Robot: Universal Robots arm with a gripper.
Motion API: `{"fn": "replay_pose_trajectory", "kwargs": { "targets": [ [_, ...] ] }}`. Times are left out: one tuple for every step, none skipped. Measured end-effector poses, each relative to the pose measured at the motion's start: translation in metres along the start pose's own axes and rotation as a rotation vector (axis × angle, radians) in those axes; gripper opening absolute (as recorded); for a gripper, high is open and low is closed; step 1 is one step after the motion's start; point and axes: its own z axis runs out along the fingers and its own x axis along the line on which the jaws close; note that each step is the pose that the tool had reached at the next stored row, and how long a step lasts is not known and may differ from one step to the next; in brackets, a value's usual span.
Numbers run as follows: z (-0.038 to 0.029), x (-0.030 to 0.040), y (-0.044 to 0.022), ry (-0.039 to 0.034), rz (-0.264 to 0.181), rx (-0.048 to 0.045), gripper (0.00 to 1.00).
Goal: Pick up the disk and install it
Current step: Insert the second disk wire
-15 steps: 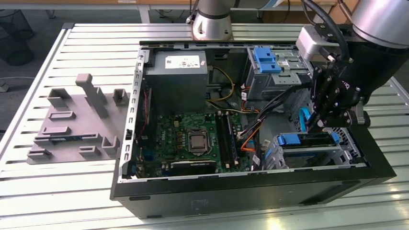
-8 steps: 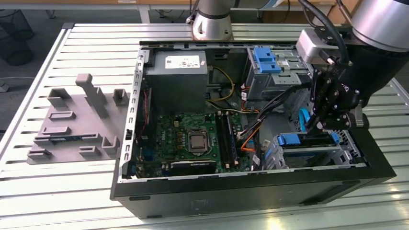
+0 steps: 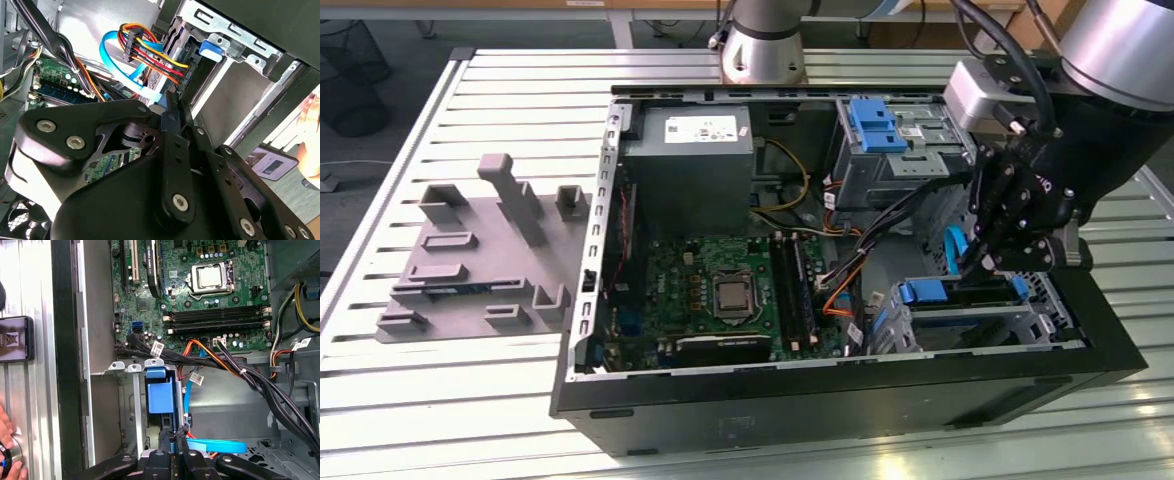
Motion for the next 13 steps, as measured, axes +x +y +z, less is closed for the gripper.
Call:
{"fn": "replay_pose_trajectory", "kwargs": {
  "targets": [
    [0.0,0.0,0.0,0.0,0.001,-0.0003,0.16],
    [0.0,0.0,0.0,-0.0001,0.001,-0.0004,0.16],
    [0.0,0.0,0.0,-0.0001,0.001,-0.0005,0.16],
    [0.0001,0.0,0.0,-0.0002,0.001,-0.0005,0.16],
    [0.0001,0.0,-0.0001,-0.0002,0.001,-0.0005,0.16],
    [0.0001,0.0,-0.0001,-0.0001,0.001,-0.0005,0.16],
    [0.0001,0.0001,-0.0003,-0.0009,0.001,-0.0011,0.16],
    [0.0003,0.0001,-0.0007,-0.0031,0.0,-0.0028,0.16],
    [0.0005,0.0001,-0.0012,-0.0053,0.0,-0.0052,0.16],
    [0.001,-0.0001,-0.0019,-0.0073,0.001,-0.0073,0.16],
    [0.0018,-0.0001,-0.0024,-0.009,0.001,-0.0086,0.16],
    [0.0026,-0.0001,-0.0026,-0.0114,0.001,-0.0091,0.16],
    [0.0035,-0.0001,-0.0028,-0.0136,0.001,-0.0094,0.16]
  ]
}}
